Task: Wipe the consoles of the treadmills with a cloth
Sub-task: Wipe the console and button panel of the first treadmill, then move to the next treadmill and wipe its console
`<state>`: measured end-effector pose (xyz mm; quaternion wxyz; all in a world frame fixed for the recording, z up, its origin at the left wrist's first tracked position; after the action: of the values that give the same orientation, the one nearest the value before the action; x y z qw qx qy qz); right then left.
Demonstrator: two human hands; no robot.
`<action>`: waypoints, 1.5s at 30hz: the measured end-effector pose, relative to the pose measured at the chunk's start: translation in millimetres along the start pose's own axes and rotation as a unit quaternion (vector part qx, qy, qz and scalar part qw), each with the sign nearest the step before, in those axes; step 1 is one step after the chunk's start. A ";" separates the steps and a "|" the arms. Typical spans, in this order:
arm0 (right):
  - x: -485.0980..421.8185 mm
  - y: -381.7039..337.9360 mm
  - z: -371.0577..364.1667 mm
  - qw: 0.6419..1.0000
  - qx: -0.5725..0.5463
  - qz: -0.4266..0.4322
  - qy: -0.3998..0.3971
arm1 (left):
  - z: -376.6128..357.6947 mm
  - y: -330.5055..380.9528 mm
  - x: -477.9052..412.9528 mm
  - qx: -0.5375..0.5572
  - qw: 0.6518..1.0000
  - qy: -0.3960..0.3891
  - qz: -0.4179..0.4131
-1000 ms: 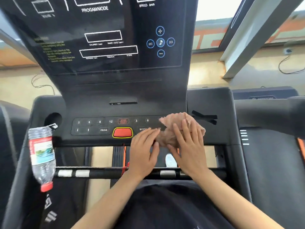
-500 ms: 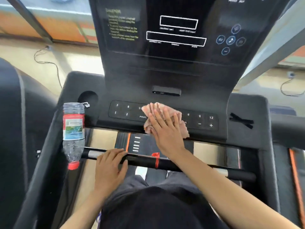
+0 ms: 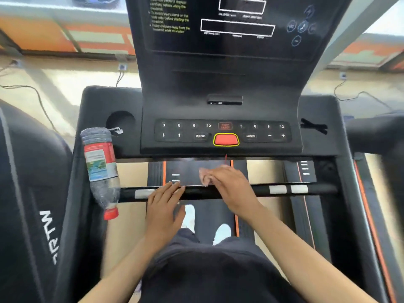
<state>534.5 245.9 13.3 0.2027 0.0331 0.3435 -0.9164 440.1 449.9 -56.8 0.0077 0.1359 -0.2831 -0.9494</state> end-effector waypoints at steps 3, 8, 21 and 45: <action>42.2 4.0 25.7 0.982 -0.100 -0.160 0.017 | 8.1 0.9 -8.7 0.034 0.999 -0.009 0.034; 125.7 16.7 53.7 0.909 -0.181 -0.362 0.102 | 14.6 40.3 -22.6 0.102 0.992 -0.075 0.025; 453.2 -8.2 125.4 0.827 -0.209 -0.428 0.298 | -45.8 296.6 190.9 0.254 0.868 -0.414 -0.106; 831.0 50.2 237.6 0.592 -0.173 -0.615 0.492 | -191.5 597.6 483.6 0.225 0.719 -0.630 -0.188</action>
<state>-187.9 -231.0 -2.8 -0.6066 0.2239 0.4815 -0.5917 -12.5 -198.7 -10.7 -0.3819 -0.4457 -0.3961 -0.7061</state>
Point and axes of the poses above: each hand's wrist, its own x-axis away from the middle knuckle, its own z-axis out of the back of the hand, y = z × x, the point moved 3 cm from there along -x, towards the middle knuckle, and after that the axes turned 15 degrees about y, right-handed, at the moved point
